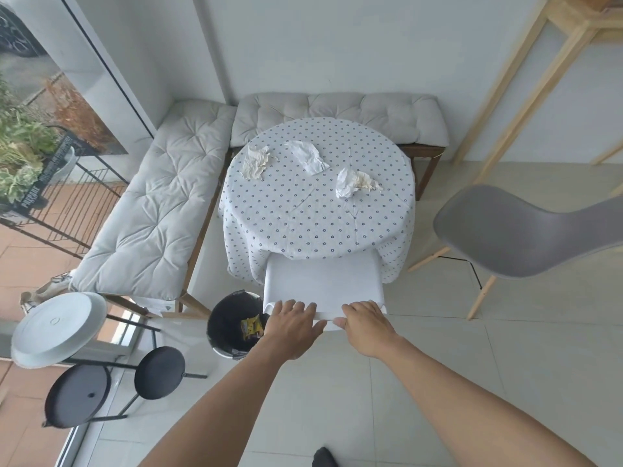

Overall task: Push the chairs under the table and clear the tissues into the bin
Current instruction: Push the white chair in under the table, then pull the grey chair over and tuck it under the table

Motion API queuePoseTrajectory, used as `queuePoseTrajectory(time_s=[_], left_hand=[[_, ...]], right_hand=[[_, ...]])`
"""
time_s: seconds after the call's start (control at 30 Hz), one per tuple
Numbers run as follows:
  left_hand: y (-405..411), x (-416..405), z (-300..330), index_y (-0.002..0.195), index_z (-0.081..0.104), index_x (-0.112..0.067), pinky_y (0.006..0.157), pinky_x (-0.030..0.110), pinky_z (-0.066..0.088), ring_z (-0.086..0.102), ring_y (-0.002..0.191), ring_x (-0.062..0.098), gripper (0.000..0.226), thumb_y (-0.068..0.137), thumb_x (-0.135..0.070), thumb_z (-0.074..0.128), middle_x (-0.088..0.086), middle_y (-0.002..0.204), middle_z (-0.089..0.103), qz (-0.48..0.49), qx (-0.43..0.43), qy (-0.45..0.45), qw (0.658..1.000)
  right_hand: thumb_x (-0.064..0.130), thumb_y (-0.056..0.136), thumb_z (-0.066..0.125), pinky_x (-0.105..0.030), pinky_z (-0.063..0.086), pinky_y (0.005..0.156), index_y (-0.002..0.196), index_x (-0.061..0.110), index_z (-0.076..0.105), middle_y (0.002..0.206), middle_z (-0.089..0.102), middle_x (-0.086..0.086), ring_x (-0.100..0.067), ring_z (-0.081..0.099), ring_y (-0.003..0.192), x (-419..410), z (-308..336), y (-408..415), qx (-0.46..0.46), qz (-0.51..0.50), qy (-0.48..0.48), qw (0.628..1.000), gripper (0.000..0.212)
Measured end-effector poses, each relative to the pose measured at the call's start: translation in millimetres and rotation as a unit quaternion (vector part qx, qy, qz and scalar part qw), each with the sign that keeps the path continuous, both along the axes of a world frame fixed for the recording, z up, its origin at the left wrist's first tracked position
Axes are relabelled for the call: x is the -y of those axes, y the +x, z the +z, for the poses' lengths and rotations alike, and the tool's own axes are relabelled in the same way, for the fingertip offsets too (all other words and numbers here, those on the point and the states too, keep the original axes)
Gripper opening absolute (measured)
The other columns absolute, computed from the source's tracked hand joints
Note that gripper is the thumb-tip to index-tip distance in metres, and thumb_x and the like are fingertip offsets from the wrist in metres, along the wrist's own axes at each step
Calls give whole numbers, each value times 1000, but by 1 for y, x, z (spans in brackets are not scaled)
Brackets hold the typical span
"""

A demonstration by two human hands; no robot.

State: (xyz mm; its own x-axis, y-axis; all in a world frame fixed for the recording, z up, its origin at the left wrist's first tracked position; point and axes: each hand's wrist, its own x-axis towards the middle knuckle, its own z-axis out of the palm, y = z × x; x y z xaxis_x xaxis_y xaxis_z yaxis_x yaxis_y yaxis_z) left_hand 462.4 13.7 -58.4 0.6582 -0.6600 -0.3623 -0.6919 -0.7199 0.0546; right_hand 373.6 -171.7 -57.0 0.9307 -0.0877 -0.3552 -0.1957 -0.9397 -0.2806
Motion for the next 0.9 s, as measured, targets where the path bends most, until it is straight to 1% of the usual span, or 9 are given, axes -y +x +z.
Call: queuePoseTrajectory(time_s=[0.1, 0.17, 0.27, 0.33, 0.37, 0.43, 0.47, 0.63, 0.9], left_hand=[[12, 11, 4, 144, 42, -17, 113, 52, 32, 44, 134, 35, 62, 104, -61, 22, 11, 139, 58, 20, -25, 25, 999], [16, 21, 9, 143, 43, -18, 114, 54, 30, 42, 136, 35, 60, 104, -59, 24, 11, 142, 55, 36, -51, 52, 997], [17, 34, 19, 142, 46, -16, 119, 57, 25, 32, 146, 34, 60, 103, -58, 30, 10, 150, 47, 47, -85, 75, 992], [19, 41, 25, 152, 35, -13, 123, 59, 18, 17, 155, 33, 64, 104, -55, 35, 10, 163, 32, 30, -89, 71, 993], [19, 46, 29, 157, 27, -13, 124, 59, 14, 11, 157, 33, 67, 104, -53, 36, 11, 168, 23, 24, -88, 68, 993], [19, 60, 36, 161, 17, -15, 125, 59, 11, 4, 159, 32, 70, 105, -52, 36, 10, 172, 10, 26, -80, 55, 995], [19, 70, 41, 161, 14, -15, 125, 59, 10, 2, 159, 32, 71, 105, -53, 35, 10, 173, 8, 30, -75, 47, 996], [8, 147, 62, 163, 8, -18, 126, 58, 6, -4, 159, 29, 74, 105, -59, 29, 7, 174, -1, 31, -51, 35, 998], [-37, 322, 101, 164, 2, -20, 126, 60, 3, -8, 159, 29, 76, 105, -61, 25, 7, 174, -6, 34, -38, 2, 999]], right_hand=[[43, 109, 38, -39, 32, 108, 108, 9, 58, 113, 64, -11, -32, 52, 117, 7, 0, 12, -3, -9, -4, 1000, 40], [45, 108, 39, -39, 33, 107, 107, 9, 58, 113, 64, -11, -32, 52, 118, 12, 0, 15, -4, -14, 0, 1000, 42], [53, 105, 40, -39, 33, 109, 114, 12, 58, 122, 62, -8, -29, 46, 128, 23, 4, 10, -11, -28, 16, 999, 46], [57, 105, 35, -45, 27, 116, 134, 15, 51, 142, 52, -8, -30, 33, 143, 37, 7, 1, -18, -32, 6, 999, 53], [58, 105, 32, -48, 23, 119, 143, 16, 44, 154, 42, -9, -31, 24, 149, 46, 10, -4, -24, -40, 4, 999, 58], [60, 104, 26, -52, 18, 121, 153, 18, 31, 166, 24, -10, -30, 11, 154, 73, 17, -17, -29, -59, -1, 998, 64], [61, 104, 25, -52, 17, 122, 154, 19, 29, 167, 21, -10, -30, 9, 155, 89, 21, -23, -27, -65, -6, 997, 66], [68, 101, 22, -54, 10, 124, 159, 20, 22, 171, 10, -9, -31, 1, 156, 179, 47, -47, -26, -89, -14, 996, 75], [74, 98, 18, -55, 6, 125, 160, 22, 19, 172, 5, -8, -30, -3, 157, 349, 90, -81, -4, -80, -39, 996, 81]])
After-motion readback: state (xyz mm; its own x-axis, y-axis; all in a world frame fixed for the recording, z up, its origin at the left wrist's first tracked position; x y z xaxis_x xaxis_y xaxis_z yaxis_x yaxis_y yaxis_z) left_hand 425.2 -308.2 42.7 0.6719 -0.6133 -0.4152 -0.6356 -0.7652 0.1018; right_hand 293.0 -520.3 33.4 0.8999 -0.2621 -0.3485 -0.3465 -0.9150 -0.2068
